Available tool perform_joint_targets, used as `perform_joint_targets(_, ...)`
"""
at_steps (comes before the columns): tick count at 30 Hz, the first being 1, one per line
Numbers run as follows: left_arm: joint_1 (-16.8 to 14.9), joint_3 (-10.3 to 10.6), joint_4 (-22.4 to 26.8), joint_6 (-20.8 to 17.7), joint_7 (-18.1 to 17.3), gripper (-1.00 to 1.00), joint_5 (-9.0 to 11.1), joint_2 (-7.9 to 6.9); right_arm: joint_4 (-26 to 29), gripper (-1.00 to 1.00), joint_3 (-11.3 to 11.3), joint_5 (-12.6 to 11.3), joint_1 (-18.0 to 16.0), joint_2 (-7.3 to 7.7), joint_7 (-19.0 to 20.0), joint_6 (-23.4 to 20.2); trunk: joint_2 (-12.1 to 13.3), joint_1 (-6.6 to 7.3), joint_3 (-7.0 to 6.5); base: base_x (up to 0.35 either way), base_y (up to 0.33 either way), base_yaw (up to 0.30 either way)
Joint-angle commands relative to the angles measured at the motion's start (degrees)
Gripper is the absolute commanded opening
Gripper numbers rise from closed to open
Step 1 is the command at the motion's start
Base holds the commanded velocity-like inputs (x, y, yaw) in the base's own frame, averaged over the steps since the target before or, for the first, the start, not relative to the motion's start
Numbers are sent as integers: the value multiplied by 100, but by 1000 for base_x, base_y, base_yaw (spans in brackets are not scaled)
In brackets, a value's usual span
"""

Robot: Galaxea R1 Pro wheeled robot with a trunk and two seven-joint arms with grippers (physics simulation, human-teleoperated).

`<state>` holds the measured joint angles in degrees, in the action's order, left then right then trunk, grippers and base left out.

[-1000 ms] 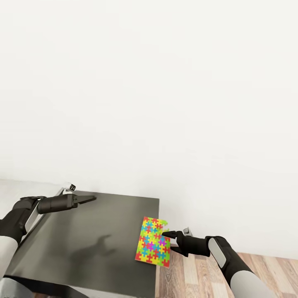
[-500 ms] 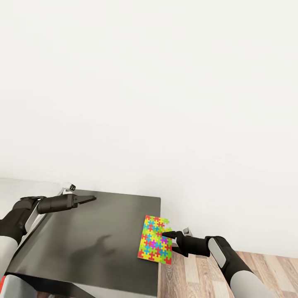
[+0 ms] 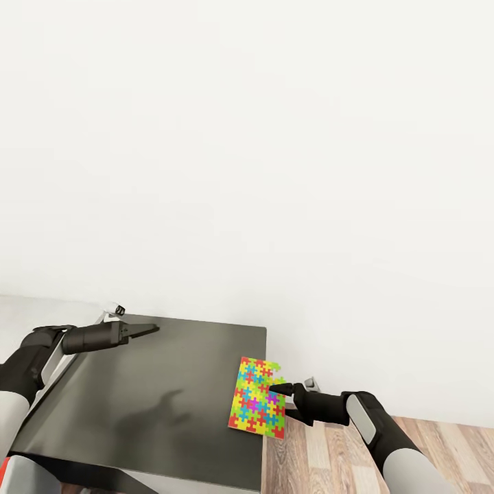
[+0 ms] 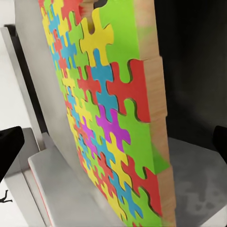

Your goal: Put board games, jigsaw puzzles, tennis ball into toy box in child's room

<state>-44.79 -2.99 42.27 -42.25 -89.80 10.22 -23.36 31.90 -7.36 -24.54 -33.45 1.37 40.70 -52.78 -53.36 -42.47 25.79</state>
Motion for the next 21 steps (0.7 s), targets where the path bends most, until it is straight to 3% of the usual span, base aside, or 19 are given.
perform_joint_targets(1, -3, 3, 1, -61, -20, 100, 2, -1, 0, 100, -20, 21, -4, -1, 24, -28, -4, -1, 6, 0, 0, 0)
perform_joint_targets(17, -3, 8, -1, -259, -20, 100, 6, -18, 4, 100, -32, 20, -4, 12, 47, -39, -4, -1, 6, 0, 0, 0)
perform_joint_targets(21, 129, -1, -127, -130, -20, 100, 3, 103, 33, 100, -108, 20, 24, -75, 13, 90, -4, -1, 6, 0, 0, 0)
